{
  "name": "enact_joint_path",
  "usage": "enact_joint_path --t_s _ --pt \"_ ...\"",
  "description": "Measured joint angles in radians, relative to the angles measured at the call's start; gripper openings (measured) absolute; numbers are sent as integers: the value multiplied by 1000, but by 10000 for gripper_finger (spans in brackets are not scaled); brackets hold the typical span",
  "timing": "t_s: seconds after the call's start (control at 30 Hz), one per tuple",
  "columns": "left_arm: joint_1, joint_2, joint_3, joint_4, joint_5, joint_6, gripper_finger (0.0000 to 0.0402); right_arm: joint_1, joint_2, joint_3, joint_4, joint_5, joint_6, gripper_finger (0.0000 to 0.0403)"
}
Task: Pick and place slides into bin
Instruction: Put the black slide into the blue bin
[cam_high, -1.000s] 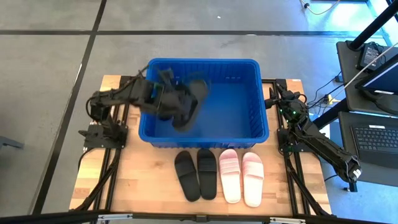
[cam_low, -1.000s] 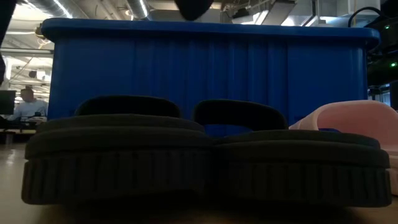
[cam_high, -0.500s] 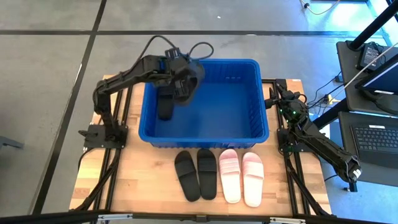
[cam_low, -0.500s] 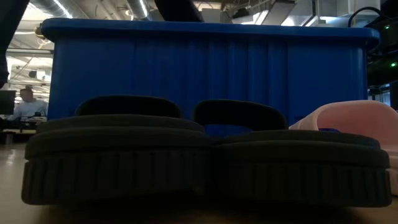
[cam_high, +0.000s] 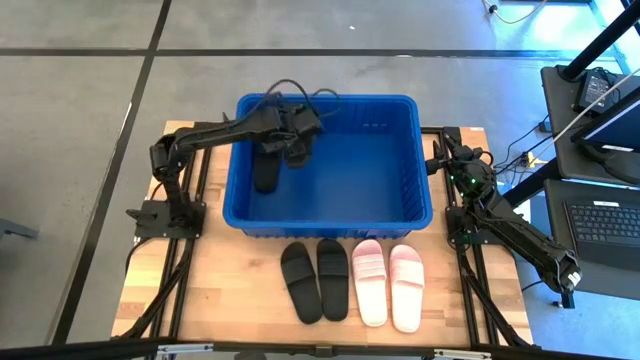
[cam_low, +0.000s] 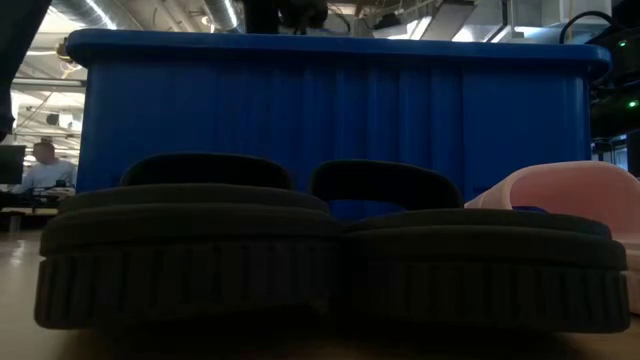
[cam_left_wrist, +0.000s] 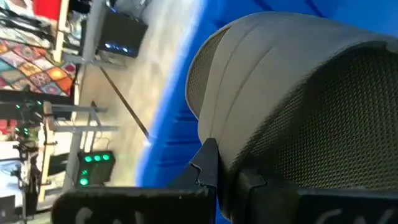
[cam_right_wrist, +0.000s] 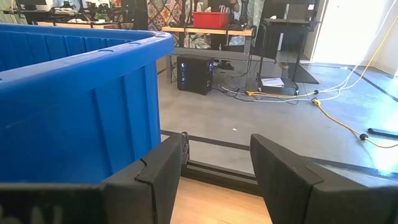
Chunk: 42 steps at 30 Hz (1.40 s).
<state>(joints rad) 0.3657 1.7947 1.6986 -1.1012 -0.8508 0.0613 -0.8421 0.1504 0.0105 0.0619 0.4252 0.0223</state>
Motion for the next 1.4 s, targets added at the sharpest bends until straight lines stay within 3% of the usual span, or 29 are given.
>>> enact_joint_path --t_s 0.37,0.6,1.03,1.4 --pt "1 0 -309 317 58 4 3 0 0 0 0 0 0 193" --pt "33 0 -423 462 100 21 4 0 0 0 0 0 0 193" --pt "74 2 -490 554 173 101 3 0 0 0 0 0 29 193" --pt "82 87 -503 587 172 107 5 0 0 0 0 1 53 193"
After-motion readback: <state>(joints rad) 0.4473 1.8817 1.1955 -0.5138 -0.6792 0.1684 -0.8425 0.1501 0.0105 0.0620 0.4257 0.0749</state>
